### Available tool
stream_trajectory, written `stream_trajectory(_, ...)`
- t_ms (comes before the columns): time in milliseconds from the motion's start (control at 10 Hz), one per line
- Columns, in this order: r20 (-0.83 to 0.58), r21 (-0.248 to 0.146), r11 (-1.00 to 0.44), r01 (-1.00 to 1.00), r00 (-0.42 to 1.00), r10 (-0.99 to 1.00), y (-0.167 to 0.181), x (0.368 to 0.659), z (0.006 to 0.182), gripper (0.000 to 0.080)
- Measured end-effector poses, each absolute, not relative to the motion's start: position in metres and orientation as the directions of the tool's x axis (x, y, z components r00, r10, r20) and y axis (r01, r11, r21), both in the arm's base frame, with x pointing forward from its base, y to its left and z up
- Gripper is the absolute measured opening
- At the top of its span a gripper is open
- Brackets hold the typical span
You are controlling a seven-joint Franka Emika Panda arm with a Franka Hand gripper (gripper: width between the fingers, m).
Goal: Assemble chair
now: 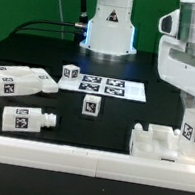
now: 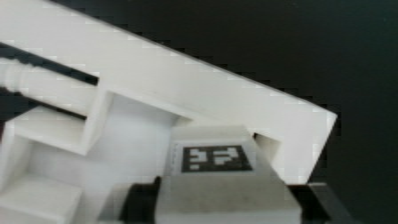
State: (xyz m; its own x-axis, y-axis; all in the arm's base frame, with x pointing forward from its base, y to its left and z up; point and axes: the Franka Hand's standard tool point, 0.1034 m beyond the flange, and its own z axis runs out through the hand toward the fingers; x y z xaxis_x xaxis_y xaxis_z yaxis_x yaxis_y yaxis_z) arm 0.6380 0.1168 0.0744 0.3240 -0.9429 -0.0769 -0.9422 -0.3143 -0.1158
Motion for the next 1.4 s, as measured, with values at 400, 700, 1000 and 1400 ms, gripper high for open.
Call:
stream_trajectory(400, -0.044, -0.129, -0.538, -0.833, 0.546, -0.836, 0.122, 0.637, 0.075, 0.0621)
stream_trajectory(700, 0.02, -0.134, -0.86, -0.493, 0.866, -0.5, 0.121, 0.639, 0.077, 0.0647)
stream_trajectory(1000, 0.061, -0.106, -0.978, -0.181, 0.98, -0.188, 0.129, 0.634, 0.077, 0.0649)
stream_trajectory(1400, 0.087, -0.077, -0.992, 0.096, 0.992, 0.089, 0.125, 0.635, 0.076, 0.0649)
